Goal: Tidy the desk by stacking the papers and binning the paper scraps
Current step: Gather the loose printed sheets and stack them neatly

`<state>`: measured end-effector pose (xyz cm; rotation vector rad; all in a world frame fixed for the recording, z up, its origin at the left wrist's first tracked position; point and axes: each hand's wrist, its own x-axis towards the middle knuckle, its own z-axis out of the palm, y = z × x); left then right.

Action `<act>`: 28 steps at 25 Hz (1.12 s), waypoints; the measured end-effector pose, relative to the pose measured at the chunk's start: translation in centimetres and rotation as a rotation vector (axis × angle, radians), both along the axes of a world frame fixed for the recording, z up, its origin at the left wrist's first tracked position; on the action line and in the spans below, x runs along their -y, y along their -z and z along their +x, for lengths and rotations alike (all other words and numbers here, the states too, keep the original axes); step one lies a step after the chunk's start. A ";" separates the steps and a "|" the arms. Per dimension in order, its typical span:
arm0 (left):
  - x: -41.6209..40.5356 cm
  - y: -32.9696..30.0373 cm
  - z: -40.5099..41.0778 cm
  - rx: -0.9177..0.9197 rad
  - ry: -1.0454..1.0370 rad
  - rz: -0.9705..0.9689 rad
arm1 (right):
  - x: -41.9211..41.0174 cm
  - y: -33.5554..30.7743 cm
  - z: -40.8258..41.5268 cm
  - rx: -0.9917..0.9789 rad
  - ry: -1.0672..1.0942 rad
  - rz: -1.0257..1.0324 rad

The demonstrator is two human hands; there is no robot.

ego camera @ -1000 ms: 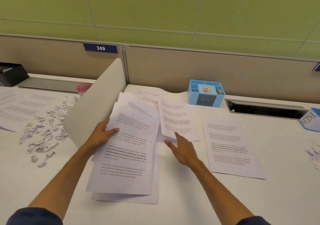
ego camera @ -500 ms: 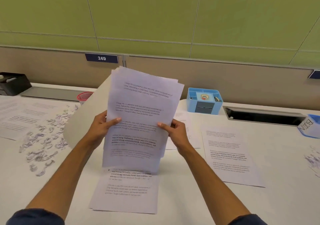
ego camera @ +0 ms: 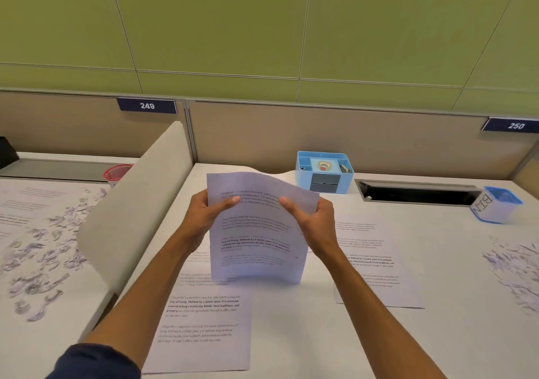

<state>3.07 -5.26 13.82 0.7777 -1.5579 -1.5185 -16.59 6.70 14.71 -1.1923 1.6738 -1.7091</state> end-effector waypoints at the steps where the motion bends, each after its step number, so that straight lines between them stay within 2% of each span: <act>1: -0.2 -0.6 -0.7 -0.005 -0.007 -0.014 | -0.1 -0.5 -0.1 0.002 0.023 -0.027; 5: -0.2 -2.0 -2.2 -0.016 -0.008 -0.053 | -0.1 -1.5 -0.7 -0.026 0.054 -0.071; 12: -0.4 2.0 -1.6 0.049 -0.076 0.048 | -0.5 2.1 -0.3 0.098 0.056 0.061; 16: -0.7 2.0 -1.4 0.037 -0.131 -0.003 | -0.5 2.4 -0.3 0.102 0.060 0.053; 23: -1.6 4.2 -1.2 0.059 -0.068 0.107 | -0.8 4.3 0.4 0.151 0.002 0.085; 28: -2.1 4.4 -1.4 0.028 -0.084 0.088 | -0.8 4.5 0.0 0.158 0.021 0.067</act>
